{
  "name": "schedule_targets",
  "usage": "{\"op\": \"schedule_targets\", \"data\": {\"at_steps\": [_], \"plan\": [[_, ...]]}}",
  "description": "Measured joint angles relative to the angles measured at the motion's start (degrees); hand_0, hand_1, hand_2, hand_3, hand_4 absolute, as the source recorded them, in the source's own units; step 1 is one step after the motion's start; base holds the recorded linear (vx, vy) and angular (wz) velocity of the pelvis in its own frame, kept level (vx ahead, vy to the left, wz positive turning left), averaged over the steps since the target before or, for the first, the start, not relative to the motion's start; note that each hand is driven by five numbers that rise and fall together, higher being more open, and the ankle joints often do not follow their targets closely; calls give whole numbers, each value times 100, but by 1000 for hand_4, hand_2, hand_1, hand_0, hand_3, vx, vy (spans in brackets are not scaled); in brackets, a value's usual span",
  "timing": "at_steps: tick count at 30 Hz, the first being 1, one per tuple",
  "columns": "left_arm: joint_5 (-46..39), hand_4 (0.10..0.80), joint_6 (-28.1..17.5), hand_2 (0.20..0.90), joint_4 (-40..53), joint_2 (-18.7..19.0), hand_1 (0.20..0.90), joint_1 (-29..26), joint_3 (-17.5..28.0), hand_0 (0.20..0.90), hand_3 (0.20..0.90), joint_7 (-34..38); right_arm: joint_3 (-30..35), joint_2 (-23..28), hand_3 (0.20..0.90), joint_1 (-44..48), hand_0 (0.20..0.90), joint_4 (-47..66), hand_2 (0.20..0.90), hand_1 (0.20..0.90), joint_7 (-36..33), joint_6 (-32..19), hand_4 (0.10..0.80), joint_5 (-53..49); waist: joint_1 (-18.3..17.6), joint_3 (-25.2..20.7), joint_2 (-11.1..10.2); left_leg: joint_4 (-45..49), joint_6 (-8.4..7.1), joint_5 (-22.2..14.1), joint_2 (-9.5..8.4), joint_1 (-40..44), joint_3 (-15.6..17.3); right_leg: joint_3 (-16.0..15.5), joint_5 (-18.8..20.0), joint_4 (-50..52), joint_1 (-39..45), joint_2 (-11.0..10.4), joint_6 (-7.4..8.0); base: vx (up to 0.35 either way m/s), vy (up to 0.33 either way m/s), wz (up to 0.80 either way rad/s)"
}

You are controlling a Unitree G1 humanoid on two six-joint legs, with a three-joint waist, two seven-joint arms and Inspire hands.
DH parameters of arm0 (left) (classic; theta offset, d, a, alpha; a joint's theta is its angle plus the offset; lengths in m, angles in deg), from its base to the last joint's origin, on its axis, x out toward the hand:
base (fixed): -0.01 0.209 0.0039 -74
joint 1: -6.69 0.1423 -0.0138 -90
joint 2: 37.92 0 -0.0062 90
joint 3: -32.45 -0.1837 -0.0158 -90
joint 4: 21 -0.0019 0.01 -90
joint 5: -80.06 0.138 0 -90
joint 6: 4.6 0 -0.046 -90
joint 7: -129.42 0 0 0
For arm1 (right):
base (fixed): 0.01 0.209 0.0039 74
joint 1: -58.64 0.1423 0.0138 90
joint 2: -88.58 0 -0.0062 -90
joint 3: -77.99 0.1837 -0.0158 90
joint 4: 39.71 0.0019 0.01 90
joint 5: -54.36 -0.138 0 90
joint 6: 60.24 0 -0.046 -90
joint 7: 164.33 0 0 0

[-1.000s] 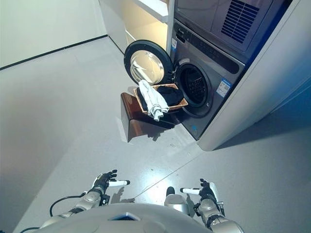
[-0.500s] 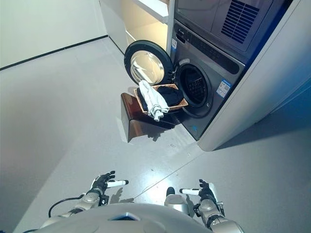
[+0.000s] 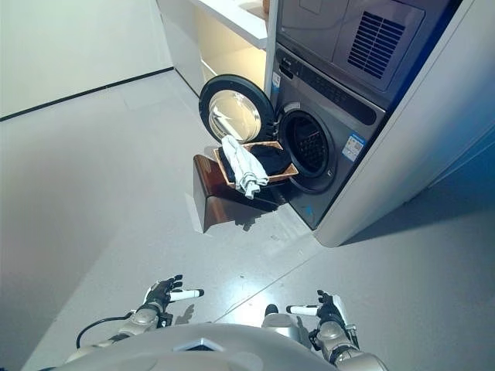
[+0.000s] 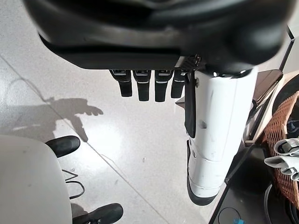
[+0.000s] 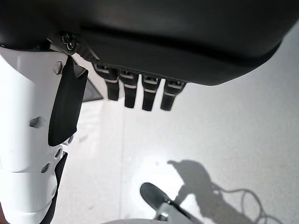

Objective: Pick up the clothes and place them into the washing machine

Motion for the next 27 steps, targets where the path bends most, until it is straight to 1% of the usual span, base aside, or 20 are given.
{"op": "schedule_targets", "data": {"at_steps": [10,15,16,17,18,19,20,21,23,24,25,26,27], "plan": [[422,800,114,900,-136,18,900,-106,-59,900,900,189,5,4,900,-2,900,-123,900,900,1,29,800,22,-1,-15,-21,-1,-22,-16,-9,-59,24,15,-8,1,-82,-2,-8,9,32,-1],[436,800,126,900,-131,53,900,-119,-72,900,900,251,7,7,900,90,900,-165,900,900,1,112,800,-2,0,-13,-43,5,-16,-8,-66,-233,127,88,18,39,-298,-13,17,-37,105,-9],[440,800,124,900,-130,58,900,-147,-120,900,900,267,7,12,900,166,900,-203,900,900,-1,116,800,-4,15,-8,-36,0,22,5,-50,-304,158,172,-18,208,-491,-16,56,21,161,-16],[440,800,130,900,-139,67,900,-170,-113,900,900,271,3,7,900,200,900,-201,900,900,1,111,800,-12,-13,50,-65,2,26,8,-109,-322,159,170,-24,206,-495,-28,54,20,161,-18],[427,800,135,900,-146,69,900,-202,-106,900,900,261,18,7,900,202,900,-255,900,900,1,107,800,-33,-29,98,-86,3,56,-28,-121,-307,169,177,-50,305,-536,-41,107,59,228,0],[429,800,137,900,-149,67,900,-257,-110,900,900,264,78,10,900,275,900,-310,900,900,-1,99,800,-76,-26,181,-108,1,123,-3,-94,-313,156,179,-179,631,-684,-75,150,48,166,0],[421,800,134,900,-146,72,900,-292,-107,900,900,261,127,6,900,277,900,-367,900,900,-3,115,800,-78,-39,240,-140,6,104,-23,-163,-295,156,184,-274,766,-722,-94,221,69,214,2],[342,800,131,900,-100,63,900,-381,-105,900,900,259,203,24,900,337,900,-407,900,900,-7,115,800,-78,-55,379,-135,50,177,-60,-217,-287,122,223,-319,1306,-968,-174,291,29,99,0],[312,800,111,900,-92,66,900,-474,-106,900,900,263,234,28,900,481,900,-395,900,900,-4,119,800,-97,-49,596,-117,67,250,-37,-169,-292,110,213,-282,1845,-1242,-181,410,85,74,-5],[293,800,118,900,-110,91,900,-477,-101,900,900,269,310,16,900,522,900,-385,900,900,-5,114,800,-191,-84,727,-53,43,294,-36,-164,-260,119,230,-182,2245,-1495,-188,563,209,66,-12],[280,800,126,900,-138,89,900,-467,-100,900,900,270,326,17,900,522,900,-389,900,900,1,121,800,-192,-120,758,-46,20,331,-35,-143,-189,106,224,-319,2400,-1596,-177,639,265,10,-2],[238,800,131,900,-197,122,900,-431,-88,900,900,275,331,-7,900,493,900,-389,900,900,14,131,800,-195,-199,789,-37,4,374,-34,-109,-157,12,261,-450,2440,-1593,-140,584,304,-38,15],[235,800,141,900,-224,136,900,-434,-84,900,900,277,336,-12,900,468,900,-390,900,900,21,131,800,-199,-223,792,-51,7,361,-53,-113,-157,-21,309,-480,2311,-1566,-104,540,396,-127,22]]}}
